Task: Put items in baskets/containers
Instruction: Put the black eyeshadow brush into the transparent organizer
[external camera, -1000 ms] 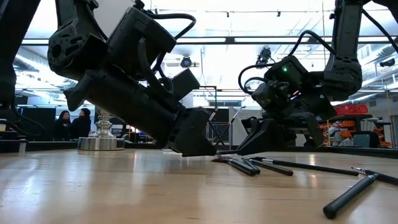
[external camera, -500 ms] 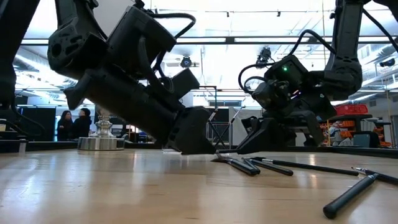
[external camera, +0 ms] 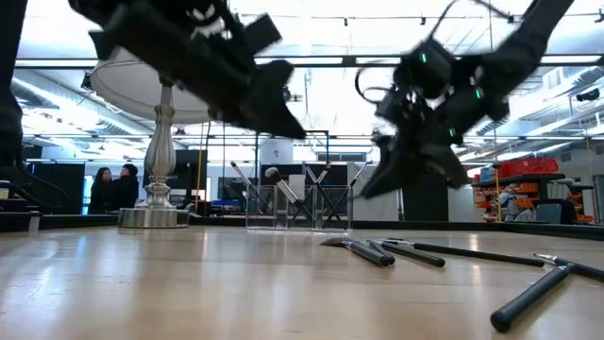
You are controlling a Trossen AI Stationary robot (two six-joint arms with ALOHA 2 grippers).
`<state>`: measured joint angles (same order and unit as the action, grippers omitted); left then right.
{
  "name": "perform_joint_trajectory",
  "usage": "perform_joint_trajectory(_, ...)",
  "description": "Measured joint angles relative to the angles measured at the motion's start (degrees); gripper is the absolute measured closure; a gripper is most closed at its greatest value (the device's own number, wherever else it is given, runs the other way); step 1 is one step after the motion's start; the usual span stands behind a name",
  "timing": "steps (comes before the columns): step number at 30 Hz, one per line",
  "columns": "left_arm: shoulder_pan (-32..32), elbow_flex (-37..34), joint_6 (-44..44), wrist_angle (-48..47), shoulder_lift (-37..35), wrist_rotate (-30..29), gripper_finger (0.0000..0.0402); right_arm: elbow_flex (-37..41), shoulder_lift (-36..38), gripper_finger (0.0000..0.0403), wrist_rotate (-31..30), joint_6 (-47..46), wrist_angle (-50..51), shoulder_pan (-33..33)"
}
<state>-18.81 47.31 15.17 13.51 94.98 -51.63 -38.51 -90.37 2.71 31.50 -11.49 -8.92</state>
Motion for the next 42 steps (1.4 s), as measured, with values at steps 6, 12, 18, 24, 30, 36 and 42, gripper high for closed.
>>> perform_joint_trajectory(6,0.0,0.0,-3.5,-4.5,-6.1,-5.3,0.0264,-12.2,7.2,0.0387,-14.7,13.8,19.0,1.8)
perform_joint_trajectory(12,0.3,0.0,-4.6,-11.5,-8.9,-9.4,0.0265,-20.0,9.7,0.0387,-28.4,47.8,18.9,2.4)
perform_joint_trajectory(18,0.8,0.0,-4.5,-17.3,-9.3,-10.7,0.0266,-20.2,8.1,0.0387,-27.2,74.8,10.1,-2.6)
perform_joint_trajectory(24,0.7,0.0,-6.4,-25.1,-9.3,-13.0,0.0266,-20.1,2.1,0.0387,-20.9,85.4,8.5,-8.4)
perform_joint_trajectory(30,0.8,0.0,-7.1,-28.3,-9.5,-20.6,0.0273,-20.1,-4.7,0.0387,-16.9,92.0,-3.0,-10.2)
perform_joint_trajectory(36,1.1,0.0,-6.8,-29.5,-13.0,-22.6,0.0275,-20.1,-8.5,0.0387,-13.1,92.0,-4.2,-9.9)
perform_joint_trajectory(42,1.6,0.0,-2.6,-33.8,-17.6,-19.5,0.0275,-20.1,-10.4,0.0387,-10.5,89.9,-5.0,-9.8)
